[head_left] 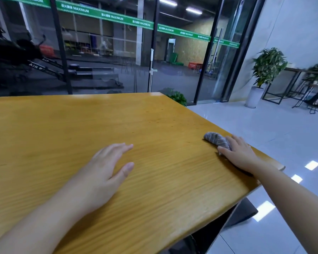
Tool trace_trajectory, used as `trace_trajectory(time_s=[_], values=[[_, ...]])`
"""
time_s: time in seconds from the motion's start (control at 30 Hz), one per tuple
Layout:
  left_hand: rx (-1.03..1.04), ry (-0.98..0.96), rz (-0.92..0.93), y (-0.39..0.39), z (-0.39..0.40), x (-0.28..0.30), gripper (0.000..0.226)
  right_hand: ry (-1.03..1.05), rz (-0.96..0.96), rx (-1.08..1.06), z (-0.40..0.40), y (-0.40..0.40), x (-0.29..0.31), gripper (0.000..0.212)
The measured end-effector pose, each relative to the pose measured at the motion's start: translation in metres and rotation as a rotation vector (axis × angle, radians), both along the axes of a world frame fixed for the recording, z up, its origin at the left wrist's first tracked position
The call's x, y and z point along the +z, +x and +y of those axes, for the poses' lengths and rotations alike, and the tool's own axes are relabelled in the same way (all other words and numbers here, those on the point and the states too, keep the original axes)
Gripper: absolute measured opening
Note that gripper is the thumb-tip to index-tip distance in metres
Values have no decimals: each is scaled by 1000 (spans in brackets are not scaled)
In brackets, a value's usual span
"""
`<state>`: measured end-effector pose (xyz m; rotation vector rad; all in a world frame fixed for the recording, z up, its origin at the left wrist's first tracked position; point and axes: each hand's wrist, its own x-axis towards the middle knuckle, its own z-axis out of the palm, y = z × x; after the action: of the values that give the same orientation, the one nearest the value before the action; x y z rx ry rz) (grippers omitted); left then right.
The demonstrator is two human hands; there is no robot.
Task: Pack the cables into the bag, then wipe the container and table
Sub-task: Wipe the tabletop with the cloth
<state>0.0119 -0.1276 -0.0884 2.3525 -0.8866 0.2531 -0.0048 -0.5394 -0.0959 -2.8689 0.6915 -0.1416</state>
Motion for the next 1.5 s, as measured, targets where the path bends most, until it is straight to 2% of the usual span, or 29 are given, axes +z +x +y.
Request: trace_trajectory(time_s=[0.13, 0.47, 0.67, 0.77, 0.83, 0.9, 0.93, 1.03, 1.07, 1.13, 1.27, 1.37, 1.5], values=[[-4, -8, -9, 1, 1, -1, 81, -5, 138, 46, -10, 0, 1, 62], [36, -40, 5, 11, 8, 1, 47, -19, 173, -56, -25, 52, 6, 61], [-14, -58, 16, 7, 8, 0, 51, -40, 195, 52, -32, 25, 4, 63], [-31, -69, 16, 5, 4, 0, 55, -63, 181, 24, -41, 1, 3, 58], [-39, -63, 13, 3, 1, 1, 61, -81, 212, -13, -40, -13, 4, 74], [-48, -65, 15, 2, -2, 1, 68, -122, 239, -30, -40, -20, 2, 107], [-52, -67, 14, 1, -3, 2, 69, -133, 249, -39, -36, -24, 2, 108], [-68, -72, 1, 0, -4, 2, 73, -97, 238, -96, -14, -37, 1, 69], [-69, -76, -5, 0, -4, 2, 75, -91, 243, -99, -6, -41, 1, 66], [-68, -85, -5, 0, -3, 3, 78, -110, 268, -69, 11, -46, 1, 69], [-66, -90, -21, 0, -3, 3, 78, -127, 228, 91, 57, -55, 4, 60], [-65, -72, -9, -1, -5, 3, 63, -99, 204, 269, 107, -56, 11, 59], [-46, -78, 6, -3, -5, 5, 59, -80, 197, 517, 164, -50, 13, 59]])
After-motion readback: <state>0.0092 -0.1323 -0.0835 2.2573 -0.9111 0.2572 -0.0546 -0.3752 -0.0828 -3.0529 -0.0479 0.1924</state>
